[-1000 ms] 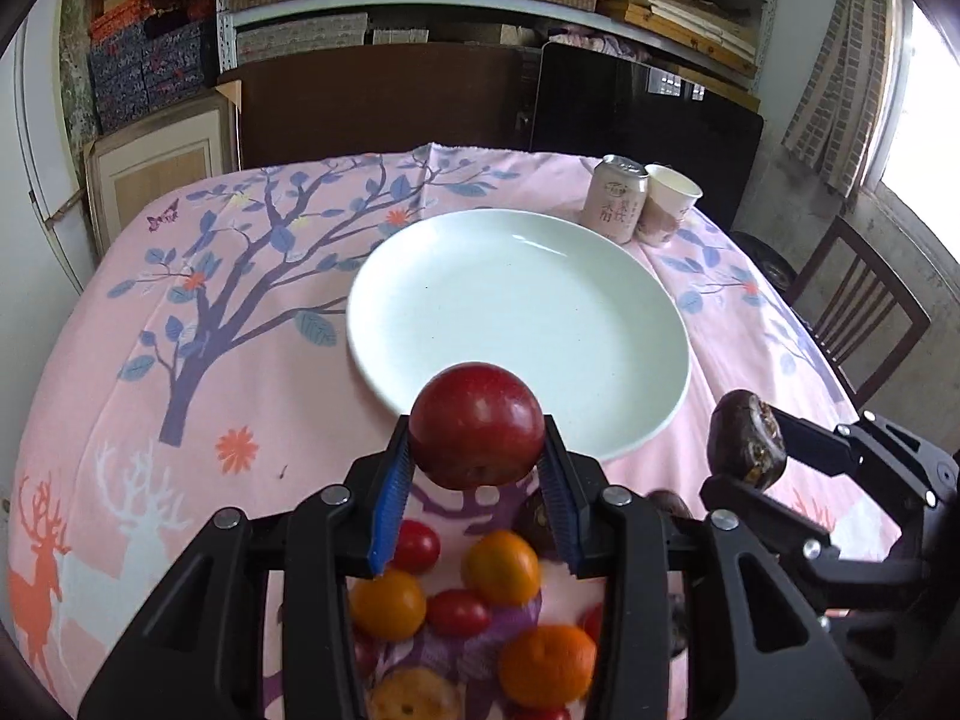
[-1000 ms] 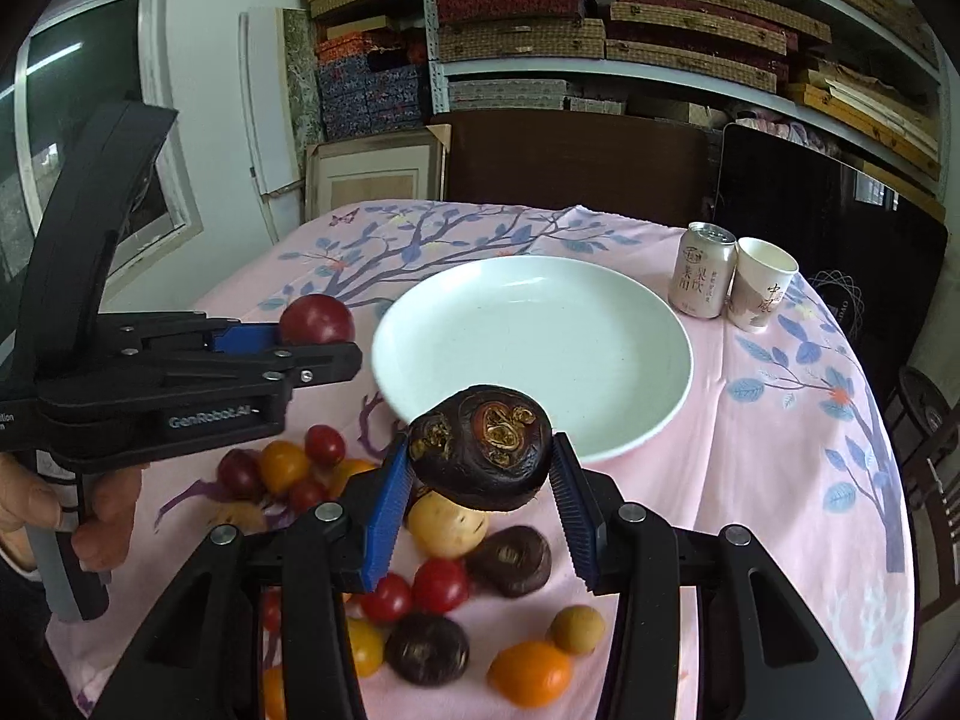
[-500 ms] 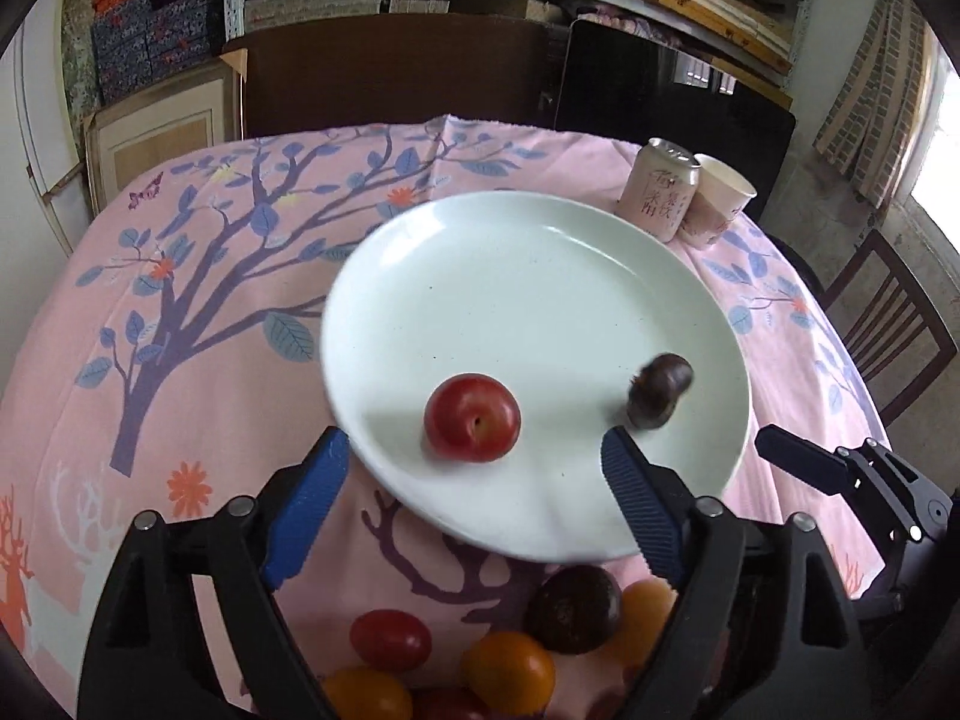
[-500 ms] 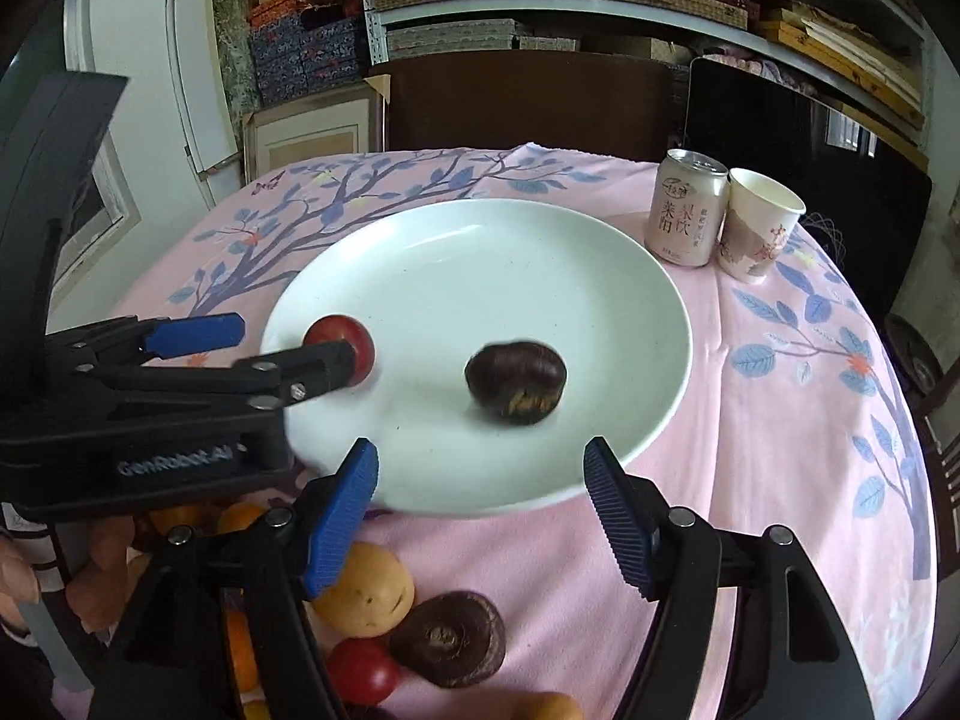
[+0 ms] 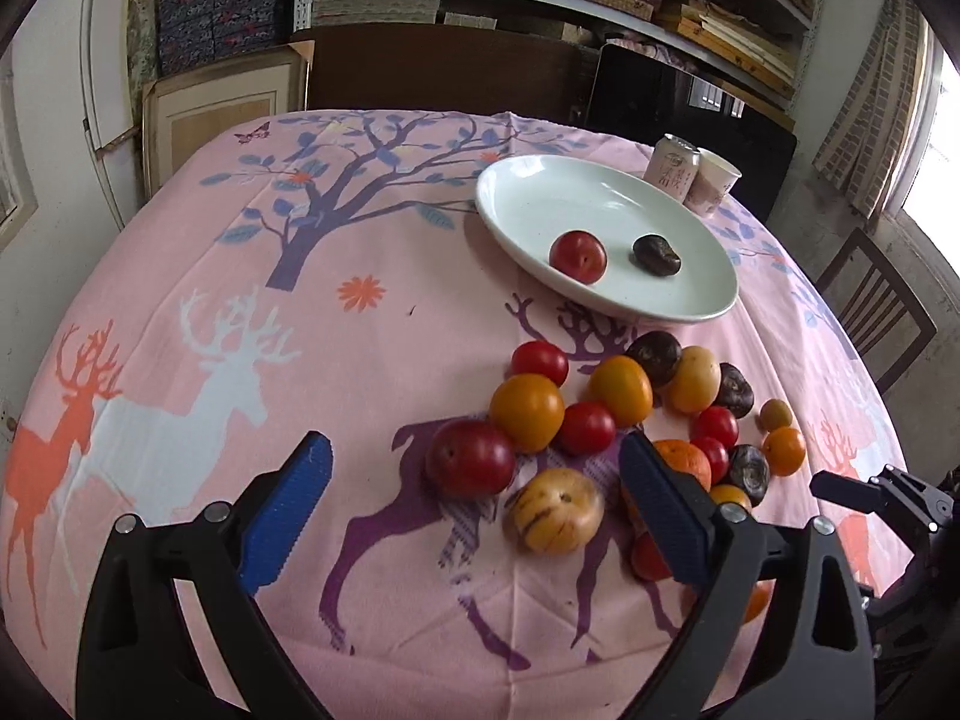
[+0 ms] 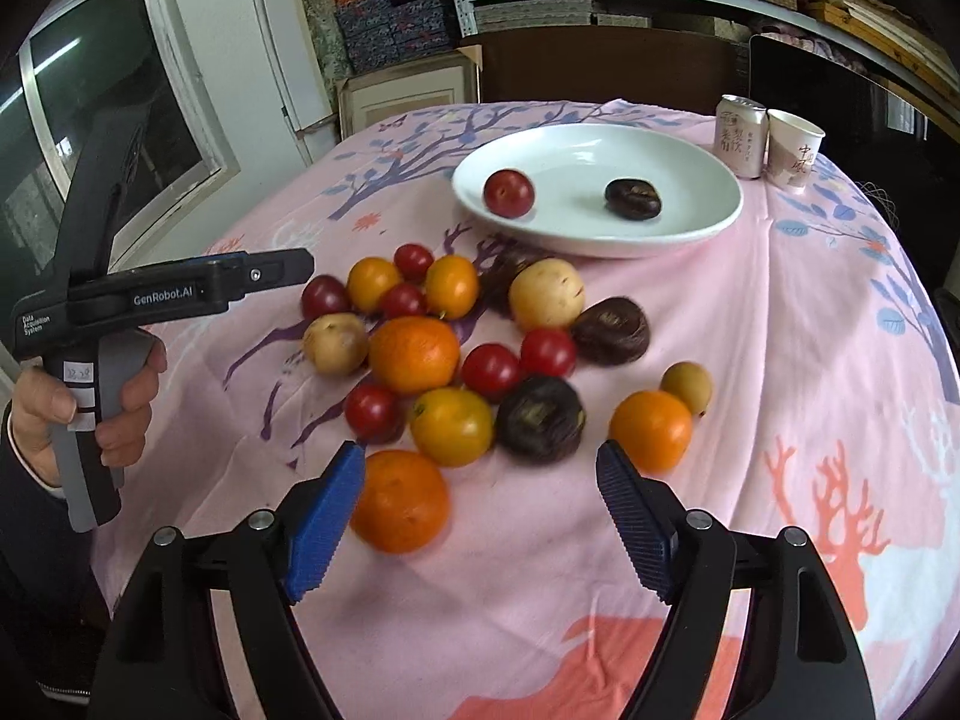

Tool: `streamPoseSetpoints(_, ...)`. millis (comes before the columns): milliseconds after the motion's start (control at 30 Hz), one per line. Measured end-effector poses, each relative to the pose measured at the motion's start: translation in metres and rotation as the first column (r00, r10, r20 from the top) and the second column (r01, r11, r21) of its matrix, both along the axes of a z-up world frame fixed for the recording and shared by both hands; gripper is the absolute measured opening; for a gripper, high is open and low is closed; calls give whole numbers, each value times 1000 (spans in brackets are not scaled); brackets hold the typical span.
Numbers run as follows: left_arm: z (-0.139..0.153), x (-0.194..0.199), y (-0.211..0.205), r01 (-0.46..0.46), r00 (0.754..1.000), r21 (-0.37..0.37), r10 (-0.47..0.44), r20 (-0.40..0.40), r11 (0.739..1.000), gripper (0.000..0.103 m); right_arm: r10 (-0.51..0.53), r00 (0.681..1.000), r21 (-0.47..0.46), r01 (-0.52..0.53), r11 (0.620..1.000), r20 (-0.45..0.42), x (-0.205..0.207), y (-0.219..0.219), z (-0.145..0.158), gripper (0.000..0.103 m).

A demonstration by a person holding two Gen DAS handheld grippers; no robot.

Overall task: Organize fruits
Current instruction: 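Lower both fruits onto the white plate and open both tools, then grasp an orange with the right tool while the left grasps the striped pepino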

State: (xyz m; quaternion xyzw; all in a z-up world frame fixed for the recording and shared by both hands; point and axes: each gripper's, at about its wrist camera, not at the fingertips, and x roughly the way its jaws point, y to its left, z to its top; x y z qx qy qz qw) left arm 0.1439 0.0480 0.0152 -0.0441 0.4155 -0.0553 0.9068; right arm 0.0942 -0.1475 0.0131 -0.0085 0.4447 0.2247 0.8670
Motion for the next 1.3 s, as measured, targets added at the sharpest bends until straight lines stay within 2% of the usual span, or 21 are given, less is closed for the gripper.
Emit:
streamPoseSetpoints(167, -12, -23, 2, -14, 999, -13, 13, -30, 1000, 94, 14, 999, -55, -16, 998, -48, -9, 28, -18, 80)
streamPoseSetpoints(200, -13, -27, 1, -13, 999, -15, 12, -32, 1000, 94, 12, 998, -66, -16, 998, -60, -8, 32, -22, 73)
streamPoseSetpoints(233, -14, -30, -1, -10, 999, -14, 10, -35, 1000, 94, 13, 997, -73, -18, 997, -72, -8, 35, -25, 56)
streamPoseSetpoints(267, -15, -33, -2, -5, 999, -14, 4, -39, 1000, 94, 16, 996, -73, -23, 997, -92, -6, 38, -30, 53)
streamPoseSetpoints(300, -17, -34, -3, -1, 999, -15, 0, -46, 1000, 94, 11, 997, -71, -16, 997, -71, -8, 38, -29, 45)
streamPoseSetpoints(600, -32, -18, -24, -5, 991, -9, 4, -132, 1000, 94, 22, 998, 14, -21, 1000, -61, -26, 12, -22, 45)
streamPoseSetpoints(667, -37, -12, -30, -4, 989, 8, 5, -145, 1000, 87, 5, 998, 24, -4, 1000, -61, -31, 2, -22, 45)
streamPoseSetpoints(733, -43, -6, -38, 23, 985, 18, -20, -172, 1000, 72, -11, 998, 23, 12, 1000, -61, -35, -6, -21, 45)
streamPoseSetpoints(767, -47, -4, -42, 32, 983, 24, -27, -184, 999, 70, -15, 998, 21, 17, 1000, -60, -37, -9, -21, 45)
streamPoseSetpoints(833, -49, -1, -48, 35, 986, 60, -25, -166, 998, 68, -21, 999, 19, 22, 1000, -49, -39, -14, -18, 45)
streamPoseSetpoints(867, -49, 1, -50, 44, 987, 54, -35, -160, 998, 64, -23, 999, 21, 24, 999, -43, -39, -17, -17, 45)
streamPoseSetpoints(900, -49, 4, -51, 47, 986, 42, -39, -164, 998, 56, -25, 999, 25, 26, 999, -39, -40, -18, -15, 45)
streamPoseSetpoints(967, -47, 8, -54, 39, 986, 67, -28, -162, 997, 40, -24, 999, 29, 25, 999, -30, -40, -19, -14, 45)
streamPoseSetpoints(1133, -41, -1, -51, 23, 989, 82, -11, -149, 996, 38, -20, 1000, 46, 21, 999, -18, -38, -22, -11, 45)
streamPoseSetpoints(1300, 1, -15, -45, 61, 997, 53, -59, -43, 997, 38, -60, 996, 70, 55, 996, 73, -28, -34, 14, 45)
